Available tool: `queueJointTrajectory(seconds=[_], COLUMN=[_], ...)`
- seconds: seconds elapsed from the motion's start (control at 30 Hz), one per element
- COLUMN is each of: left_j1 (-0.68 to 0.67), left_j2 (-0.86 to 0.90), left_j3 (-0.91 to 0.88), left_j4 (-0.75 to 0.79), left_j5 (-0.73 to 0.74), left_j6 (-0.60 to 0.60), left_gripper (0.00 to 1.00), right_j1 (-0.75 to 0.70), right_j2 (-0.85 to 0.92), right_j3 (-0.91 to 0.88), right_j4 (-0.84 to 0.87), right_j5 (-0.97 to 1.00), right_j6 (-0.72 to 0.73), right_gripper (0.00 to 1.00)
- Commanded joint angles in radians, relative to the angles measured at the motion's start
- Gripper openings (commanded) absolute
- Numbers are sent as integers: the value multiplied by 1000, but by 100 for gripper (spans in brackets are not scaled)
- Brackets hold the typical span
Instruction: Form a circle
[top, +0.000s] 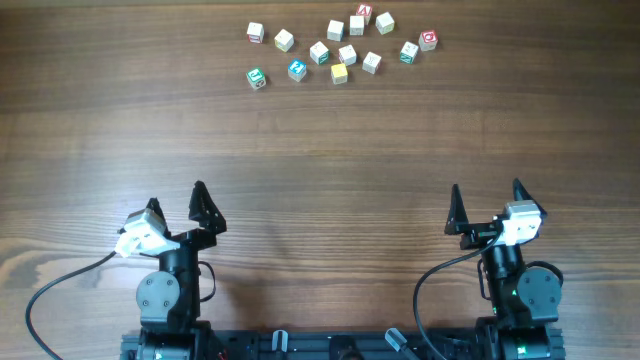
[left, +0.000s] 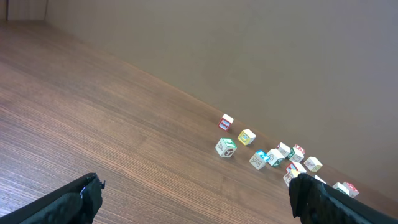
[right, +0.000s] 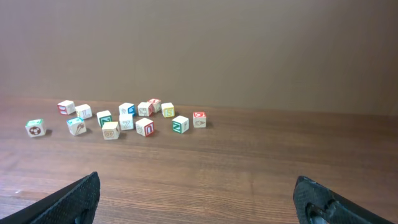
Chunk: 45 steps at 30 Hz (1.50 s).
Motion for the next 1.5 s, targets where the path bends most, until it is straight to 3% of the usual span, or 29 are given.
queueJointTrajectory(seconds=[0.0,1.07,1.2,1.3,1.47], left_j1=[8,8,8,8,8], left_j2=[-5,-2,-2,-2,27], left_j3=[-9,-9,-9,24,174], left_j4=[6,6,4,-18,-197], left_j5=[4,6,79,226,241], left_j6=[5,5,17,121,166], left_gripper=[100,100,100,100,100], right_j1=[-4,-4,-4,-4,-4], right_j2=[-11,-11,-11,-11,-11], right_j3=[-3,-3,-3,-3,-3], right_j4=[2,2,2,2,2], right_j5=[-20,-20,-20,-20,-20], right_j6=[1,2,1,2,2], right_gripper=[100,100,100,100,100])
